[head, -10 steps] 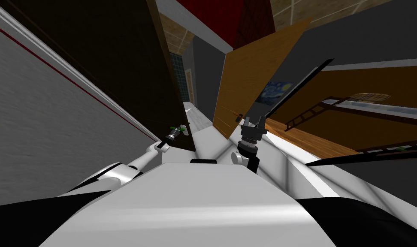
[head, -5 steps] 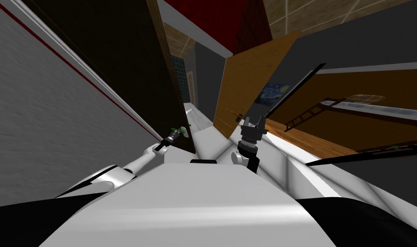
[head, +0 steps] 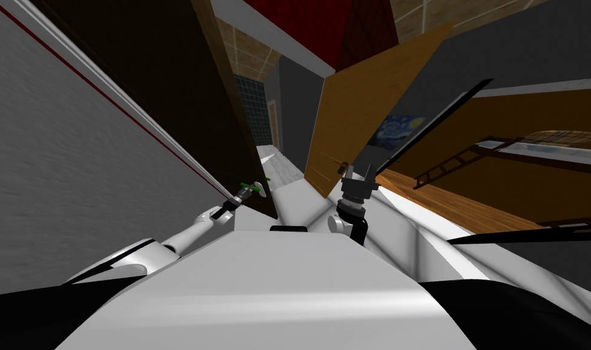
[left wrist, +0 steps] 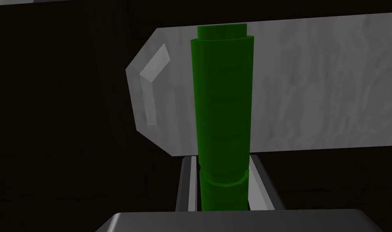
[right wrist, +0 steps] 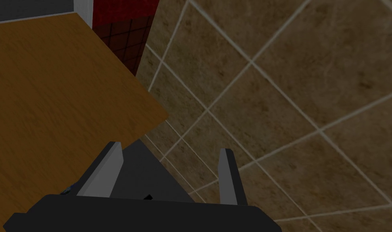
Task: Pull the door open
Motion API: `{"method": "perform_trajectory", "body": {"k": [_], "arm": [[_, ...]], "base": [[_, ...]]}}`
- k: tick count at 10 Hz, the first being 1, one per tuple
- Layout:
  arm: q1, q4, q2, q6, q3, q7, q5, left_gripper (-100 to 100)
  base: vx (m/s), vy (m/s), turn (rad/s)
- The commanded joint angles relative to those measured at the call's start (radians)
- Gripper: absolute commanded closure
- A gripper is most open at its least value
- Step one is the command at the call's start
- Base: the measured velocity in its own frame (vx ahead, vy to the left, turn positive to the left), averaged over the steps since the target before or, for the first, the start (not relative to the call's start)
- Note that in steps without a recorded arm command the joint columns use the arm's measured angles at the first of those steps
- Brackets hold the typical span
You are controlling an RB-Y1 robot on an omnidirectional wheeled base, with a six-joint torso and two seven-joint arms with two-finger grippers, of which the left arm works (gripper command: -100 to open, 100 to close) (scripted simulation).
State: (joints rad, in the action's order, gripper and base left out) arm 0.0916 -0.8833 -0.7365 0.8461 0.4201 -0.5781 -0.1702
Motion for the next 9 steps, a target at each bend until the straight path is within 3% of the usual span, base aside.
{"method": "perform_trajectory", "body": {"k": [1,2,4,5,6,7,8,9], "arm": [[-0.02,0.012,-0.027,0.05,0.011,-0.01,0.003,100],[-0.02,0.012,-0.027,0.061,0.011,-0.01,0.003,100],[-0.059,0.007,-0.07,0.139,0.04,-0.029,0.01,100],[-0.059,0.007,-0.07,0.165,0.04,-0.029,0.01,100],[-0.079,0.004,-0.092,0.202,0.054,-0.039,0.013,100],[-0.079,0.004,-0.092,0.215,0.054,-0.039,0.013,100],[-0.098,0.001,-0.113,0.249,0.068,-0.049,0.016,100],[-0.098,0.001,-0.113,0.261,0.068,-0.049,0.016,100]], "base": [[0.036,-0.003,0.064],[0.027,-0.001,0.074],[0.043,-0.001,0.141],[0.037,-0.002,0.081],[0.032,0.002,0.081],[0.025,0.007,0.081],[0.035,-0.001,0.089],[0.034,0.002,0.064]]}}
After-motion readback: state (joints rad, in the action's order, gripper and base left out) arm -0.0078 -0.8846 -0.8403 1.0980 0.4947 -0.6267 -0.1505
